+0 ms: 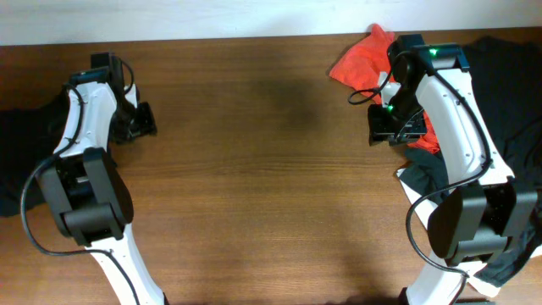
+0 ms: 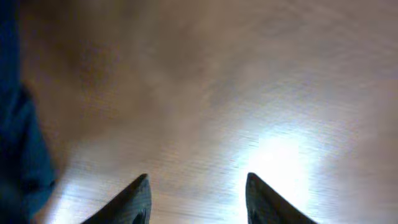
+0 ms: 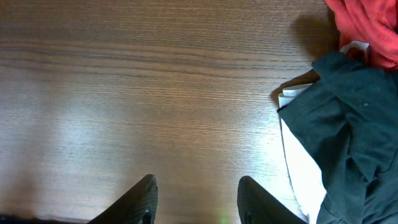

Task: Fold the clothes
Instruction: 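Open the left gripper and lift it away from the stack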

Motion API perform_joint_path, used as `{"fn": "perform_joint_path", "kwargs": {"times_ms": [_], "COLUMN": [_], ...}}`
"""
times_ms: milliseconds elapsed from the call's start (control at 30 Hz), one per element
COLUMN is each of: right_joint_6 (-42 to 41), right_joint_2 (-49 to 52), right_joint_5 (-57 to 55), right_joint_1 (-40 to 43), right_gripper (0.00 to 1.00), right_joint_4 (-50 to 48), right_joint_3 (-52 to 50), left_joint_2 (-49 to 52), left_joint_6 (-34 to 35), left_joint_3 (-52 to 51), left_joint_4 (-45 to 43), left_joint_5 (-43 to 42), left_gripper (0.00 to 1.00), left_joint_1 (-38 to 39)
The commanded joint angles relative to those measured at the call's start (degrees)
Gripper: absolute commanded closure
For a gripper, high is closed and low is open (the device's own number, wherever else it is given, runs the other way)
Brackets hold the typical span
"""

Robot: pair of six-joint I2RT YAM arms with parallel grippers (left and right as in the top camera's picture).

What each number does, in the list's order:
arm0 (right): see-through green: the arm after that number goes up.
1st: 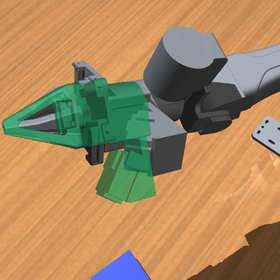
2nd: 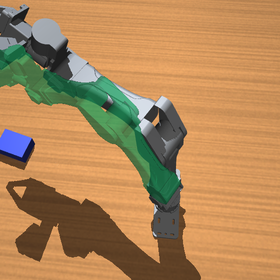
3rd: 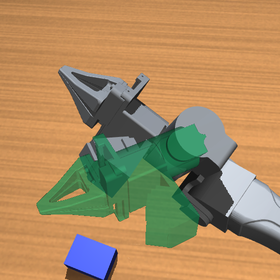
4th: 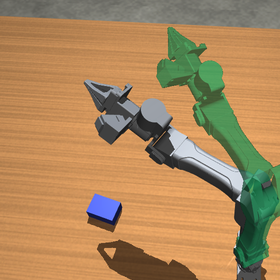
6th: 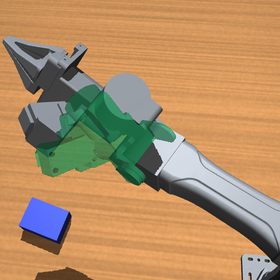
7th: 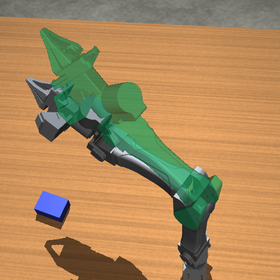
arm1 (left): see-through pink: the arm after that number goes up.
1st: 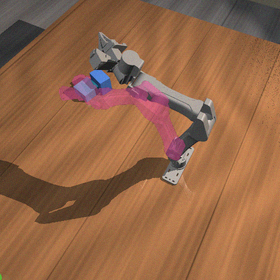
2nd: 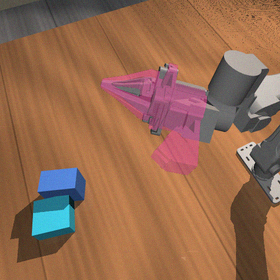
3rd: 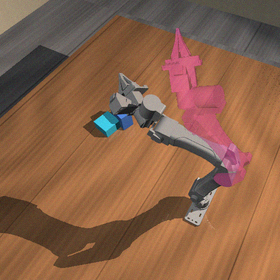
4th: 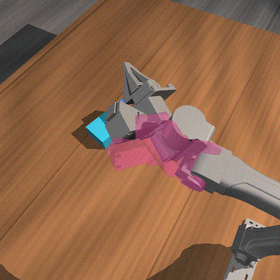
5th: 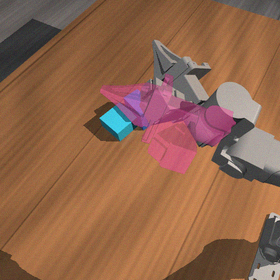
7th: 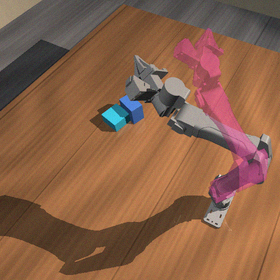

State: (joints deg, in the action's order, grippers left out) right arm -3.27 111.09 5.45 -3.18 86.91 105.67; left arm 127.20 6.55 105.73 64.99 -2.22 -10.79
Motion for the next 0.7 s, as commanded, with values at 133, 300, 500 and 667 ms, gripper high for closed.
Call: {"fn": "perform_joint_path", "kwargs": {"times_ms": [133,300,500,667], "right_joint_6": [-0.37,-0.37,-0.2,-0.22], "right_joint_2": [-1.22,-1.22,-1.22,-1.22], "right_joint_5": [-0.13,-0.11,-0.11,0.39], "right_joint_1": [0.22,0.22,0.22,0.22], "right_gripper": [0.54,0.54,0.54,0.46], "right_joint_4": [0.13,0.33,0.83,0.9], "right_joint_3": [1.01,1.01,1.01,1.01], "left_joint_2": [-0.13,-0.15,-0.31,-7.41], "left_joint_6": [6.36,13.79,16.15,6.82], "left_joint_3": [0.22,0.24,0.72,4.48], "left_joint_4": [11.1,16.72,19.1,15.19], "left_joint_5": [10.1,20.65,20.85,6.32], "left_gripper": [0.63,0.64,0.63,0.62], "left_joint_1": [-7.52,-7.98,-8.07,-3.34]}}
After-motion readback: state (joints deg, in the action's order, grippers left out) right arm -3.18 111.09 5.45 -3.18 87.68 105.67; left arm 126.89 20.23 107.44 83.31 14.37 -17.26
